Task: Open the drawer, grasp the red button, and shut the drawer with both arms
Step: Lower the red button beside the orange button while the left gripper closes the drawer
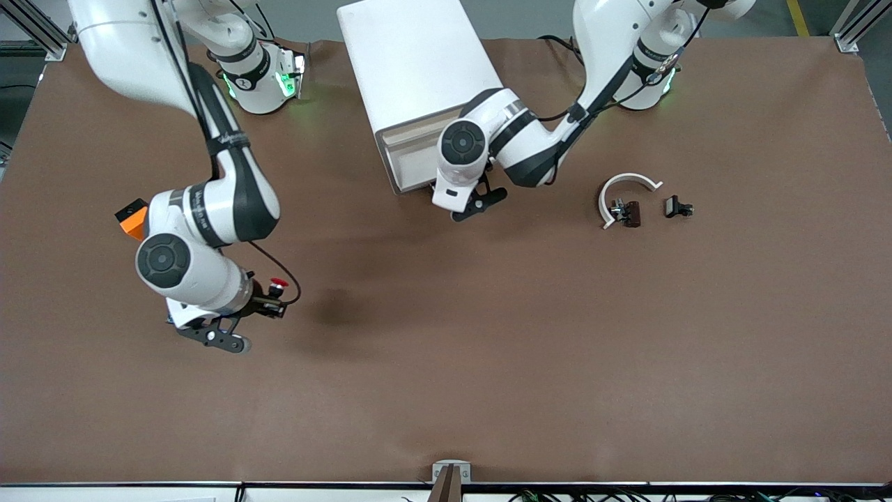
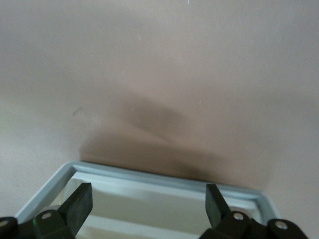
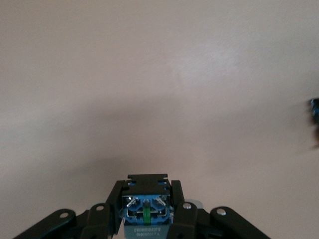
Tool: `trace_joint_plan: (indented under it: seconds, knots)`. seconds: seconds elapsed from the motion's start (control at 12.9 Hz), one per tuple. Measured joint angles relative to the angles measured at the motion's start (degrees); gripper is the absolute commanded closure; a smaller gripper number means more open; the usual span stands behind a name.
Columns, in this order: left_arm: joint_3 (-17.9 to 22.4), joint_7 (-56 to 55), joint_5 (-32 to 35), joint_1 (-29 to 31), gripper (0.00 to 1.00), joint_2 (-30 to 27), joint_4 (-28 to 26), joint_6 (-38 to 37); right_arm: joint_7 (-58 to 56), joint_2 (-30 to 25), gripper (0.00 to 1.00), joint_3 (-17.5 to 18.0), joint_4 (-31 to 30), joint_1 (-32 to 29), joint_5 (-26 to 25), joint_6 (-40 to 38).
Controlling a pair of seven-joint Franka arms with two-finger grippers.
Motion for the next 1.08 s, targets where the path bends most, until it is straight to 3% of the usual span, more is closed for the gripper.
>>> trace_joint_plan:
  seconds: [0.39,0.77,1.08]
  knots:
    - [-0.9,-1.7,-3.4,-3.6,0.00,0.4,-0.1,0.0,-12.3,2.5,1.00,0.1,-2.7,-7.5,-0.1,6.1]
    - [-0.3,-2.5,-3.7,-3.7,0.00,0.3,0.7,0.2,-17.8,4.9,1.00,0.2,-2.7,-10.9,-0.1,8.7]
    - [7.9,-1.8,-1.0,-1.2,0.00,-0.1,5.8,0.3,-22.0,7.2,1.00,0.6,-2.7,-14.1,0.7,9.9]
